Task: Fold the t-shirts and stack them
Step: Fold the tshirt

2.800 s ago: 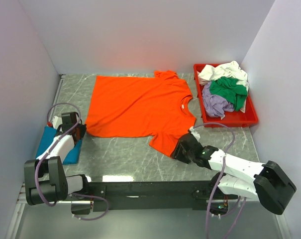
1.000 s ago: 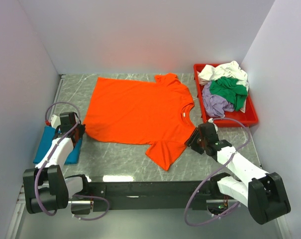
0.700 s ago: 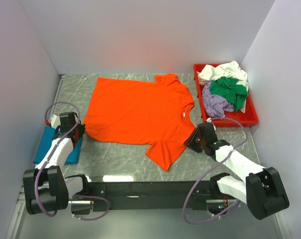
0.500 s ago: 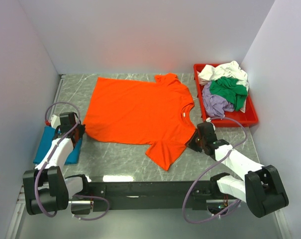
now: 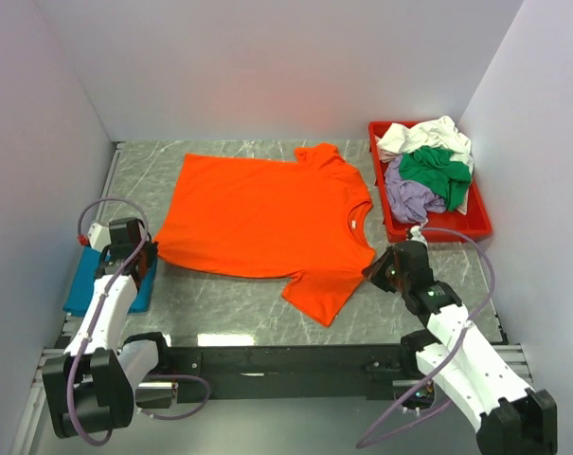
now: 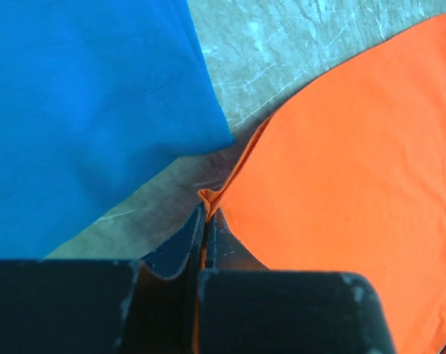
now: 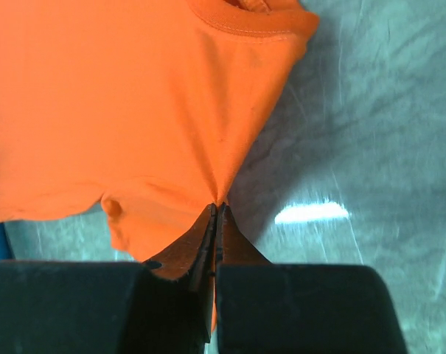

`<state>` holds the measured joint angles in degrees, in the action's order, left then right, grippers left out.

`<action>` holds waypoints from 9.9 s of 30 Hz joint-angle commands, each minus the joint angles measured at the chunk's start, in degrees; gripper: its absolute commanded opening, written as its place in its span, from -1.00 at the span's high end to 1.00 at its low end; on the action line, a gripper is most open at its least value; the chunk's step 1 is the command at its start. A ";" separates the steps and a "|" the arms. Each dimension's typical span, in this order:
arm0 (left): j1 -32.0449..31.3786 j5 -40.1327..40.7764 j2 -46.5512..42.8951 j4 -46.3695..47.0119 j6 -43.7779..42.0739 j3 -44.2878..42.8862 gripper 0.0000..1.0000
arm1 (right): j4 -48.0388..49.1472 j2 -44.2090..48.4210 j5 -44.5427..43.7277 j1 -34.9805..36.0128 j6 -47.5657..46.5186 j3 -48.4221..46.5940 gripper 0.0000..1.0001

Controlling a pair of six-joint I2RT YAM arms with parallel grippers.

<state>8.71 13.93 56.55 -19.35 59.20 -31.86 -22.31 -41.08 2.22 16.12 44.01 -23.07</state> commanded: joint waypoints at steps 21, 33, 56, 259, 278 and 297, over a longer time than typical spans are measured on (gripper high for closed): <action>-6.42 1.62 33.08 -5.52 -0.84 -29.57 0.99 | 3.41 -34.66 1.91 -2.76 -3.14 -28.15 1.00; -6.25 2.06 38.90 -5.78 -1.02 -32.22 0.99 | 3.23 -43.12 8.06 -9.70 -5.51 -34.50 1.00; -4.93 -0.31 41.53 -8.16 -2.77 -41.09 0.99 | 2.97 -46.90 12.37 -14.80 -6.22 -38.45 1.00; -5.28 -5.23 56.03 -4.29 -0.22 -50.50 0.12 | 11.51 -68.25 22.92 -14.71 -2.52 -58.75 0.22; -6.69 1.01 32.39 2.74 6.63 -20.36 -0.36 | 18.26 -38.29 5.88 -5.92 1.77 -17.13 -0.05; -4.40 -0.93 37.75 15.75 2.85 -15.08 0.14 | 23.80 -38.90 2.53 -9.88 3.01 -11.47 -0.04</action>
<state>4.19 12.27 93.34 -6.15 63.75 -47.13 -0.60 -79.20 6.92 6.94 47.07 -33.56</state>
